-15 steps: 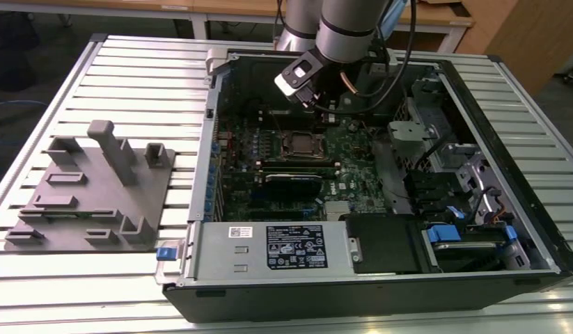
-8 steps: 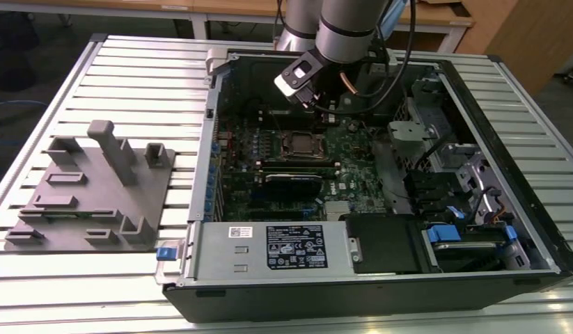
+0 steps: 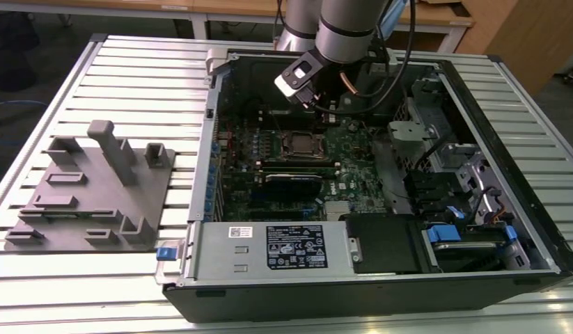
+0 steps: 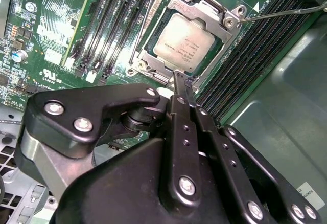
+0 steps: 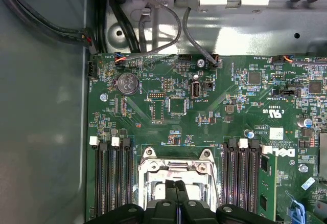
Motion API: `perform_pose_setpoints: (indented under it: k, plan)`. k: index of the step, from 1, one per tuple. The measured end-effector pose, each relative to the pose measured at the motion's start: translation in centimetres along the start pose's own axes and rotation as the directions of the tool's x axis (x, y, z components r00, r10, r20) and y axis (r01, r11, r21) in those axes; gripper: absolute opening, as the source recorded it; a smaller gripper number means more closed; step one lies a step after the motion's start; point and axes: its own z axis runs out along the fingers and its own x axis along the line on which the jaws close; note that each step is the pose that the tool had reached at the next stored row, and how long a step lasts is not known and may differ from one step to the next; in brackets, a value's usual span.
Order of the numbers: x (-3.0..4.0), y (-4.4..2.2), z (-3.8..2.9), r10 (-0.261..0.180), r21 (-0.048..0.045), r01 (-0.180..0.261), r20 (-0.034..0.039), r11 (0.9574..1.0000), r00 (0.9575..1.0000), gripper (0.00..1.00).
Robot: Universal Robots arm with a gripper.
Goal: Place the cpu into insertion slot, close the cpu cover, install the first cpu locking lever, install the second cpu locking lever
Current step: 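Close the cpu cover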
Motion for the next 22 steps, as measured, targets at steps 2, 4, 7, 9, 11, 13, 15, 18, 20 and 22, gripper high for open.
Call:
perform_pose_setpoints:
  k: [2, 4, 7, 9, 11, 13, 15, 18, 20, 22]
  plan:
    - [0.0, 0.0, 0.0, 0.0, -0.0001, 0.0, 0.0, 1.0, 1.0, 0.11]
    - [0.0, 0.0, 0.0, 0.0, -0.0001, 0.0, 0.0, 1.0, 1.0, 0.11]
    - [0.0, 0.0, 0.0, 0.0, -0.0001, 0.0, 0.0, 1.0, 1.0, 0.11]
    - [0.0, 0.0, 0.0, 0.0, -0.0002, 0.0, 0.0, 1.0, 1.0, 0.11]
    - [0.0, -0.01, 0.0, -0.009, 0.0004, 0.009, 0.0004, 1.0, 1.0, 0.11]
    - [-0.01, -0.02, 0.02, -0.03, 0.0013, 0.03, 0.0004, 0.9995, 0.9995, 0.11]
    - [-0.01, -0.02, 0.03, -0.053, 0.0022, 0.053, 0.0007, 0.9986, 0.9986, 0.11]
    - [0.0, -0.02, 0.04, -0.056, 0.0024, 0.056, 0.0006, 0.9984, 0.9984, 0.11]
    - [0.0, -0.02, 0.04, -0.059, 0.0025, 0.059, 0.0007, 0.9983, 0.9983, 0.11]
    - [0.0, -0.02, 0.04, -0.075, 0.0032, 0.075, 0.0008, 0.9972, 0.9972, 0.11]
